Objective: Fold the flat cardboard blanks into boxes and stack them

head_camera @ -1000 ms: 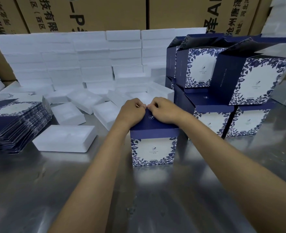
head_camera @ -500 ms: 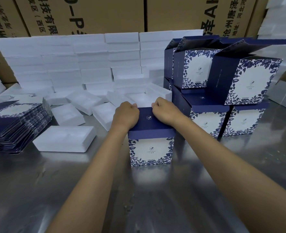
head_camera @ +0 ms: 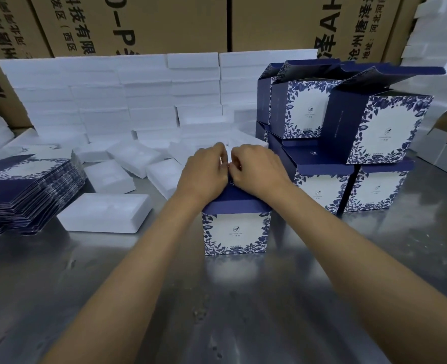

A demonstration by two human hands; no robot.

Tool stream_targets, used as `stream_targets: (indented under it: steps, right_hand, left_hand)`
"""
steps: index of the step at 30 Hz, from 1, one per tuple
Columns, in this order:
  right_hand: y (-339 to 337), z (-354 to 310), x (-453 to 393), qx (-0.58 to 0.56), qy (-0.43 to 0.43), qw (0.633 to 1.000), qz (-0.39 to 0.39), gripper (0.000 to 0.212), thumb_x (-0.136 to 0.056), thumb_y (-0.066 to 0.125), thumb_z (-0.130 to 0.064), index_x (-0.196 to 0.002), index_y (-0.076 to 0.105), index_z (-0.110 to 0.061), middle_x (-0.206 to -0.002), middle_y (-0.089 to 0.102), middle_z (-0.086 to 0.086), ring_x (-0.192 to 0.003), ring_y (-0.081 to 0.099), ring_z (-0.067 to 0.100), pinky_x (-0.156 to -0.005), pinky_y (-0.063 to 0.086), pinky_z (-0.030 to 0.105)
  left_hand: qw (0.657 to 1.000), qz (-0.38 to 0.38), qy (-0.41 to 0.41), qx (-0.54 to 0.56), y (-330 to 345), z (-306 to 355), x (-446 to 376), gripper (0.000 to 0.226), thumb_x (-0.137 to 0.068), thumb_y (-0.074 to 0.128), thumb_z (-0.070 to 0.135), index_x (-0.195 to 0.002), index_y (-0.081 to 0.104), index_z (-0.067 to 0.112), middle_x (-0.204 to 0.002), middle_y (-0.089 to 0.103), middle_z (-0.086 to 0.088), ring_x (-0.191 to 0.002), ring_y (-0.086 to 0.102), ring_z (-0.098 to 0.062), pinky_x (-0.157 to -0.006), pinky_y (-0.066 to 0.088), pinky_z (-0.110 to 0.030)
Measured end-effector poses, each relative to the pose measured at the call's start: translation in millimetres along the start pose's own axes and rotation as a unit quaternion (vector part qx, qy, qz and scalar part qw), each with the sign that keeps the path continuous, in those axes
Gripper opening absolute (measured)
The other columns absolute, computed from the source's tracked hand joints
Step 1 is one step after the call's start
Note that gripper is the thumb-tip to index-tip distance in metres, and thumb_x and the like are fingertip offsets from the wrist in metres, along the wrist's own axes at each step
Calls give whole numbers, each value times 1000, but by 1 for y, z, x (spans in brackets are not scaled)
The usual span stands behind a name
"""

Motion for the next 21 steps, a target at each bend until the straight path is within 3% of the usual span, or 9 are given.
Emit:
stream_targets:
  steps: [4, 7, 9, 11, 13, 17, 21]
  right_hand:
    - [-2, -2, 21, 8, 1, 1000, 10, 27, -101, 47, -30, -102, 64, -9, -107, 61, 10, -100, 57, 31, -70, 37, 35]
    - [6, 6, 52, -185, 3, 982, 27, 26, -104, 52, -30, -108, 71, -13, -113, 68, 3, -114, 57, 24, -95, 45, 41]
    - [11, 21, 71, -415, 42, 909, 12, 15, -96, 69, -25, -105, 77, -16, -124, 69, -5, -132, 51, 10, -114, 37, 33]
    - [17, 29, 84, -553, 66, 830, -27, 15, -81, 79, -28, -95, 80, -24, -134, 65, -12, -142, 40, -1, -121, 30, 32]
    - [19, 29, 90, -592, 61, 802, -50, 16, -72, 81, -31, -88, 79, -30, -140, 60, -17, -144, 34, -6, -120, 33, 40]
    - [19, 27, 94, -599, 62, 797, -49, 18, -69, 83, -28, -87, 79, -31, -144, 56, -18, -145, 30, -8, -124, 26, 39]
    - [21, 28, 95, -573, 68, 817, 0, 18, -77, 85, -11, -87, 77, -24, -137, 61, -13, -147, 31, -2, -125, 24, 39]
  left_hand:
    - [1000, -24, -4, 3, -1, 0, 18, 10, -94, 52, 16, -99, 59, 12, -100, 59, -2, -97, 52, -22, -74, 35, -31]
    - [986, -37, 0, 165, 3, -1, 48, 8, -98, 57, 17, -102, 61, 11, -110, 56, -4, -103, 50, -6, -90, 38, -19]
    - [957, -43, -16, 285, 2, -7, 65, 13, -93, 65, 30, -97, 64, 18, -113, 59, 9, -112, 48, 11, -96, 34, -11]
    - [924, -64, -51, 374, 4, -18, 74, 25, -79, 69, 43, -94, 67, 23, -123, 58, 21, -128, 42, 12, -109, 33, -21]
    - [895, -85, -66, 434, 6, -22, 80, 26, -72, 76, 38, -92, 70, 23, -136, 53, 17, -136, 38, 6, -115, 35, -35]
    - [853, -89, -59, 511, 13, -23, 87, 20, -72, 84, 27, -89, 75, 24, -141, 51, 20, -138, 42, -2, -104, 44, -34]
    - [861, -36, -44, 505, 13, -25, 88, 15, -74, 82, 27, -88, 78, 26, -140, 53, 21, -134, 47, -2, -99, 47, -29]
Point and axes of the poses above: each hand's wrist, its own x-axis away from the middle knuckle, its own y-axis out of the palm, z = x × y, the point moved 7 cm from there along -x, towards the middle knuckle
